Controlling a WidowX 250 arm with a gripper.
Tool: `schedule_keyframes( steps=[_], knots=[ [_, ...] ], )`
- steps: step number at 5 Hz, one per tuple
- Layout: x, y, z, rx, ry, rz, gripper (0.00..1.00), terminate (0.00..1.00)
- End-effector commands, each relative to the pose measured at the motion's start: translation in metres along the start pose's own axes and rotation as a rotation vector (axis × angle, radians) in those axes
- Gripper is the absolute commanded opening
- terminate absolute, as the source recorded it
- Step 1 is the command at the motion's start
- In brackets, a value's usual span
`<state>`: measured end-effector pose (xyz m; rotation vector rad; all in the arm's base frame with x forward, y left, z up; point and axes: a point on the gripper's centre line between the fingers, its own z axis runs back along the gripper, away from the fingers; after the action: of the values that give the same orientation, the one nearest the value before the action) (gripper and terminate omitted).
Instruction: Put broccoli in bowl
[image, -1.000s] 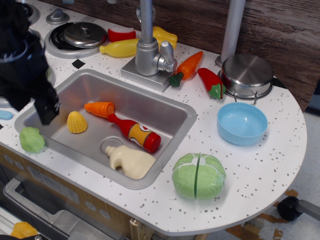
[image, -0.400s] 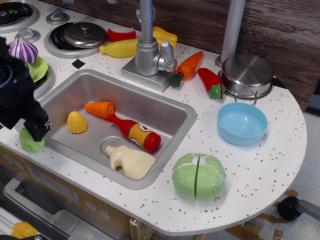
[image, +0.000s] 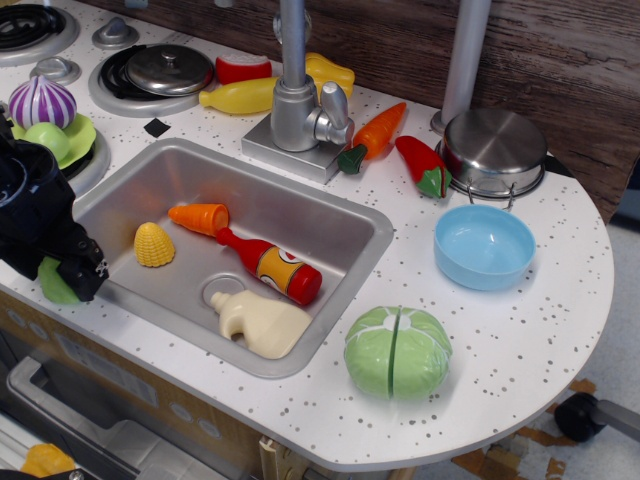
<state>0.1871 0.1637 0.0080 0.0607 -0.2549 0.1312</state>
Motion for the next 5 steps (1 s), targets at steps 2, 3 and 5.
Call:
schedule_keyframes(
  steps=[2,3,5],
  knots=[
    [0.006,-0.002,0.001,0.02,-0.02,0.024,0.0,0.0],
    [0.008,-0.008,0.01,0.035,-0.001,0.033,0.0,0.0],
    [0.038,-0.075,0.066,0.069,0.12,0.12,0.0,0.0]
  ],
)
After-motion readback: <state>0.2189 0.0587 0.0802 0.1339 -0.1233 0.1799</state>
